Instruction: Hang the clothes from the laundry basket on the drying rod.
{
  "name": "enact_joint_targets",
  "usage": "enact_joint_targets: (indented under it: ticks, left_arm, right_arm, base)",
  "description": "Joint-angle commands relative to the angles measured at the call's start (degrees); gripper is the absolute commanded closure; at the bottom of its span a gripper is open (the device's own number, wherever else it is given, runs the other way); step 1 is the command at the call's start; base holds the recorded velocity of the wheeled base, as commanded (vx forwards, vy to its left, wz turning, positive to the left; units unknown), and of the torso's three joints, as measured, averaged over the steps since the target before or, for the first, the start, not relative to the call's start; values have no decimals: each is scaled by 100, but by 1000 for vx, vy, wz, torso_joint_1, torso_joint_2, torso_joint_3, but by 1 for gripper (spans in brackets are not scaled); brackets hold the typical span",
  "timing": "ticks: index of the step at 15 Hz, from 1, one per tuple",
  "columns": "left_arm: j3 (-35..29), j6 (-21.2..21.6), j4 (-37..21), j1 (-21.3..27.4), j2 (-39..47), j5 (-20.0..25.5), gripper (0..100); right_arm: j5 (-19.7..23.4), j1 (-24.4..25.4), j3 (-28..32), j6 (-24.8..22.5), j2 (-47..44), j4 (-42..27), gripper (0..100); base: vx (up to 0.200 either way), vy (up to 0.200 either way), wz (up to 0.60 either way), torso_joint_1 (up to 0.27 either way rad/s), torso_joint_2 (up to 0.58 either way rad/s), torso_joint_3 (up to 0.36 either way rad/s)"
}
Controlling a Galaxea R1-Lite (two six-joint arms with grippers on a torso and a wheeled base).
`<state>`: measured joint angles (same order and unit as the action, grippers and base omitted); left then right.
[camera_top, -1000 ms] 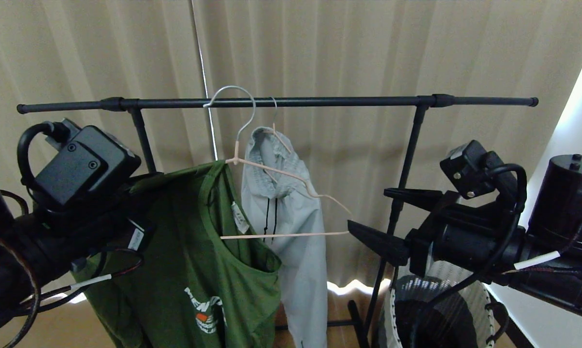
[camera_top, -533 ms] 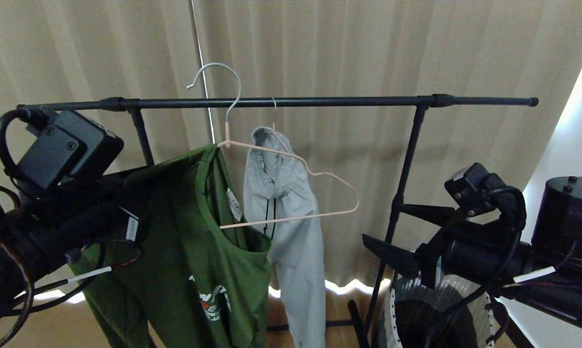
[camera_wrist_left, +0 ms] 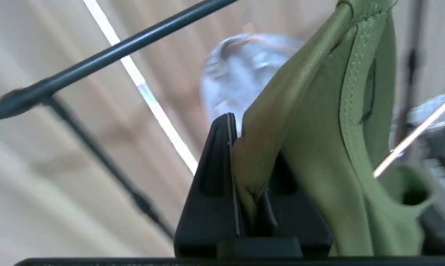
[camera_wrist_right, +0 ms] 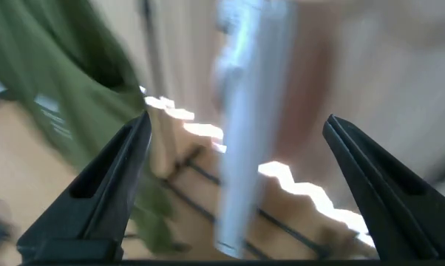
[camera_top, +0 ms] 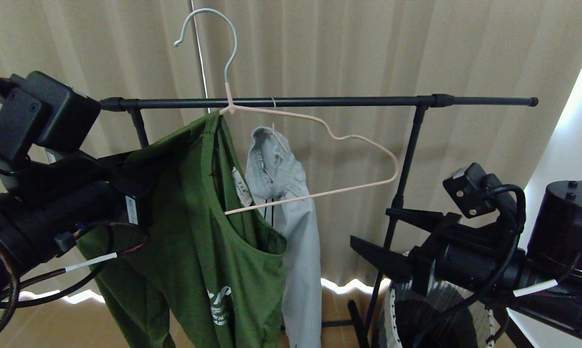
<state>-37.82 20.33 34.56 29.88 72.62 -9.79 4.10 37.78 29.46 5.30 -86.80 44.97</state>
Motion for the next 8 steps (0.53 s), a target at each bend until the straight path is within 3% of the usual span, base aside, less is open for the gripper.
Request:
enact_joint_targets:
  ticks: [1, 5, 8]
  left_arm:
    - [-86, -21, 7, 185, -2, -5, 100]
    - [-305, -232, -2, 484, 24, -14, 100]
    - [-297, -346, -2, 756, -2, -14, 100]
  right_arm:
    - [-5, 300, 24, 67, -373, 275, 0]
    - [-234, 687, 77, 50, -1146, 1295, 0]
    - [-295, 810, 323, 50, -1410, 1409, 0]
  base:
    - [0, 0, 0, 0, 0, 0]
    - [0, 0, 0, 0, 0, 0]
    - [0, 0, 0, 0, 0, 0]
